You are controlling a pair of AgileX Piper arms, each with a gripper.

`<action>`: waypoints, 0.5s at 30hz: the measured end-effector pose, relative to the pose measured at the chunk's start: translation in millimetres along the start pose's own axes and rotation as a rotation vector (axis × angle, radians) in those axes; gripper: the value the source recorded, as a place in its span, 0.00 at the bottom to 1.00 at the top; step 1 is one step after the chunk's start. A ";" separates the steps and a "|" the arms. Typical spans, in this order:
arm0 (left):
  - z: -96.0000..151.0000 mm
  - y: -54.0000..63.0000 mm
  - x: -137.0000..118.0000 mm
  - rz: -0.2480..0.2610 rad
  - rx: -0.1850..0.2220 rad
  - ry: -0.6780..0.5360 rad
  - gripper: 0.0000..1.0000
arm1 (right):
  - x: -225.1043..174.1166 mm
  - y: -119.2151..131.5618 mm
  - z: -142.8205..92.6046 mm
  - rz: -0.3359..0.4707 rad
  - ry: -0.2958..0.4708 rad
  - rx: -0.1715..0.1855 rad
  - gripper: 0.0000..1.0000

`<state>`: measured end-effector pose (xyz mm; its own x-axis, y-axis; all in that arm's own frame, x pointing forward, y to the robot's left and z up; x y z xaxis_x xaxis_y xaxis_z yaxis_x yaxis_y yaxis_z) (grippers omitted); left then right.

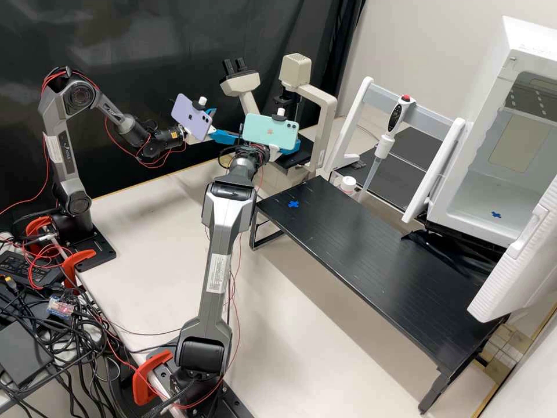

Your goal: Move the petri dish to the bench

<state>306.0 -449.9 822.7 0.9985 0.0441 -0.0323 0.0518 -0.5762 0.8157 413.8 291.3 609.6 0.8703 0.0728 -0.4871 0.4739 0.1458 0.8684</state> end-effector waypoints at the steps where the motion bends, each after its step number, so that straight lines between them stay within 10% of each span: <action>1: 0.0 0.0 0.0 0.000 0.000 0.000 1.00 | 0.1 -0.9 0.9 -0.001 -0.001 0.000 0.00; 15: 0.0 0.0 0.0 0.000 0.000 0.000 1.00 | -31.8 -1.3 13.8 0.022 0.040 0.009 0.00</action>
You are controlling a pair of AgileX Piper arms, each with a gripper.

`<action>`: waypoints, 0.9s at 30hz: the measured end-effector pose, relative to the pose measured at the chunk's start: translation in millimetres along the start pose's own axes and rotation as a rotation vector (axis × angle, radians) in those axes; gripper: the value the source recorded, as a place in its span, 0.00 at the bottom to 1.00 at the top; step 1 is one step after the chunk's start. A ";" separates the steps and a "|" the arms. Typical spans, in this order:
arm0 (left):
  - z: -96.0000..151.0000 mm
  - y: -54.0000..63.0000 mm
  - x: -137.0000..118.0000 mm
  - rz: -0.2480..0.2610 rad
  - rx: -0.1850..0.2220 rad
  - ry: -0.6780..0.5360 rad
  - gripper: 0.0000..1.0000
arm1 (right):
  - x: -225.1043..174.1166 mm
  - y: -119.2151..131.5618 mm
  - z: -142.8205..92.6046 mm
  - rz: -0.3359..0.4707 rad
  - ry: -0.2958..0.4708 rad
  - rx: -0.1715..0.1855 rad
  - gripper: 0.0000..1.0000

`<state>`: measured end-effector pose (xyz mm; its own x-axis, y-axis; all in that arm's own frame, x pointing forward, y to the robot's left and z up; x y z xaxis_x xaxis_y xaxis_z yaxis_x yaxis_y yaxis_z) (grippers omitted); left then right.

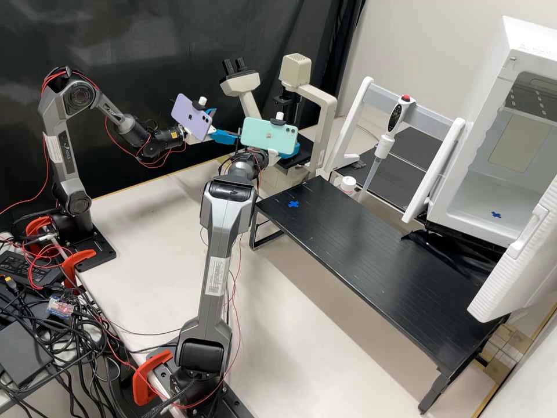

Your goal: Move the petri dish to the bench

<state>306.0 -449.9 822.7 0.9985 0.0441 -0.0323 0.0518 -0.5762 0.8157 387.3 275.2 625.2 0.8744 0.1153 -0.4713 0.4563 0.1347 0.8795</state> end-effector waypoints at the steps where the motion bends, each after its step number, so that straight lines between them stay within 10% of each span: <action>1: 0.0 0.0 0.0 0.000 0.000 0.000 1.00 | -5.1 1.4 -0.9 0.004 0.009 0.003 0.00; 17: 0.0 0.0 0.0 0.000 0.000 0.000 1.00 | -111.2 0.6 26.1 0.072 0.122 0.059 0.00; 27: 0.0 0.0 0.0 0.000 0.000 0.000 1.00 | -159.8 6.0 68.7 0.179 0.136 0.028 0.00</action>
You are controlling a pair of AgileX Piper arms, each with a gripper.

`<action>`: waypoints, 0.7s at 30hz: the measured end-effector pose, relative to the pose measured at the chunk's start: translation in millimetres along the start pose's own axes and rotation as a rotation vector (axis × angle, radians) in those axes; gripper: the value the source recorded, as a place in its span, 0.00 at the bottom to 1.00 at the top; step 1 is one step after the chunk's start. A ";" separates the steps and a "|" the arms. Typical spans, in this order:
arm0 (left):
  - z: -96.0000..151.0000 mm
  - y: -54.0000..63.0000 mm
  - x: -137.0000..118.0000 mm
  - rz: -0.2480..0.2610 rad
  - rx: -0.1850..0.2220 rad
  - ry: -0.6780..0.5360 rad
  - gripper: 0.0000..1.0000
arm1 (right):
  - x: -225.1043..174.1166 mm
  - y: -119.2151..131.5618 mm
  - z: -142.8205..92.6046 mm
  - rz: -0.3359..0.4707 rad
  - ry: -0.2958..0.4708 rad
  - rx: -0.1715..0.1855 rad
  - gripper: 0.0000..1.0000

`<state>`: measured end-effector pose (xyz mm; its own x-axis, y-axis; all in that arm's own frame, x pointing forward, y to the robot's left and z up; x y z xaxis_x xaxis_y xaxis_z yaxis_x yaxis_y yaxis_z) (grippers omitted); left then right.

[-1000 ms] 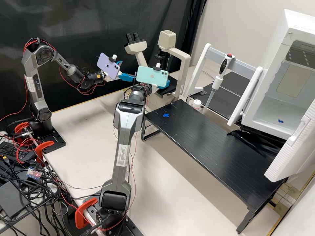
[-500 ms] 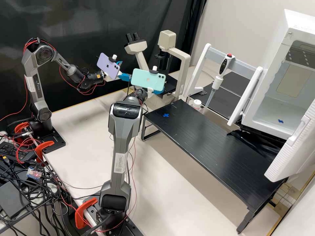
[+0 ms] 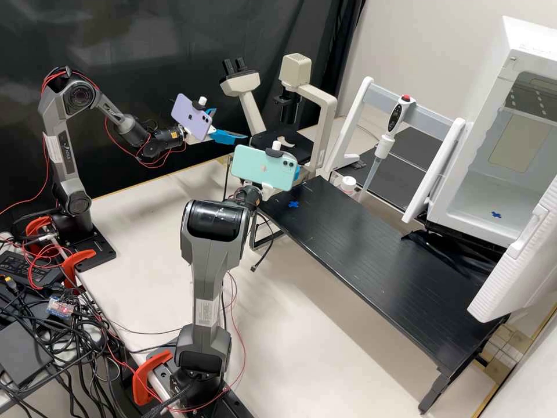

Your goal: Move the petri dish to the bench

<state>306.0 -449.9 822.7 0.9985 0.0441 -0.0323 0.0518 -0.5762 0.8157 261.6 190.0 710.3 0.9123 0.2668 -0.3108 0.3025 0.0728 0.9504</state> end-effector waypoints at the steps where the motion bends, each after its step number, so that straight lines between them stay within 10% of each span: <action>1: 0.0 0.0 0.0 0.000 0.000 0.000 1.00 | -1.6 -0.3 1.9 -0.001 -0.004 0.001 0.00; 21: 0.0 0.0 0.0 0.000 0.000 0.000 1.00 | -67.1 5.3 53.1 0.069 -0.034 -0.111 0.00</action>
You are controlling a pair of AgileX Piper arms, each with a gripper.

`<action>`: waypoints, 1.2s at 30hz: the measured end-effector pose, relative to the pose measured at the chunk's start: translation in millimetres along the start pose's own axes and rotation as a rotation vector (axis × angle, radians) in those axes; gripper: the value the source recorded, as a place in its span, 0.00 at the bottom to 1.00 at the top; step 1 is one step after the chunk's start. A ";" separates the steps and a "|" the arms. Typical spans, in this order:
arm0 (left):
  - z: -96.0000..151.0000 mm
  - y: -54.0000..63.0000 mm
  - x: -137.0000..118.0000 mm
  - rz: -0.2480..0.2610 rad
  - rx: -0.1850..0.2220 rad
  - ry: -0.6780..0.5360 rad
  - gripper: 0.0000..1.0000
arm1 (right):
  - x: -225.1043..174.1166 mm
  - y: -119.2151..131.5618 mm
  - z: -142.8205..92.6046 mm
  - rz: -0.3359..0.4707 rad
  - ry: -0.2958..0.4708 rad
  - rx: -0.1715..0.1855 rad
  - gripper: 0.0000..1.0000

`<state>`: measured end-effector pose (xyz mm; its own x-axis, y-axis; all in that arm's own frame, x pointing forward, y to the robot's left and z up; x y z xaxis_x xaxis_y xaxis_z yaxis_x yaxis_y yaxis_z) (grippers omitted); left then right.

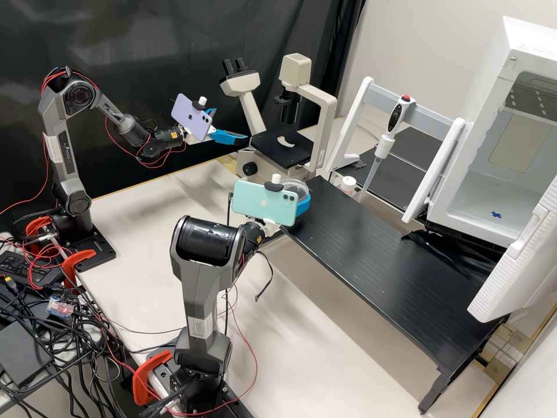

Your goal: Move the petri dish to the bench

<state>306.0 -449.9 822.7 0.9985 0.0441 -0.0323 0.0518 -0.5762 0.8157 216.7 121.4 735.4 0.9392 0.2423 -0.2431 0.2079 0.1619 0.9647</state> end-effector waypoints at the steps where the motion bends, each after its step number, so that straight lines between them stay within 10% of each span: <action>1: 0.0 0.0 0.0 0.000 0.000 0.000 1.00 | -0.7 -0.6 0.7 -0.003 -0.002 -0.001 0.00; 19: 0.0 0.0 0.0 0.000 0.000 0.000 1.00 | 4.3 -10.9 6.8 -0.036 -0.007 -0.035 0.00; 20: 0.0 0.0 0.0 0.000 0.000 0.000 1.00 | 4.5 -10.1 7.4 -0.032 -0.007 -0.036 1.00; 36: 0.0 0.0 0.0 0.000 0.000 0.000 1.00 | 3.9 -6.5 12.9 -0.015 -0.027 -0.036 1.00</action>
<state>306.0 -449.9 822.7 0.9985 0.0441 -0.0323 0.0518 -0.5762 0.8157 222.5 109.0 729.4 0.9432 0.2137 -0.2545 0.2127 0.2003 0.9564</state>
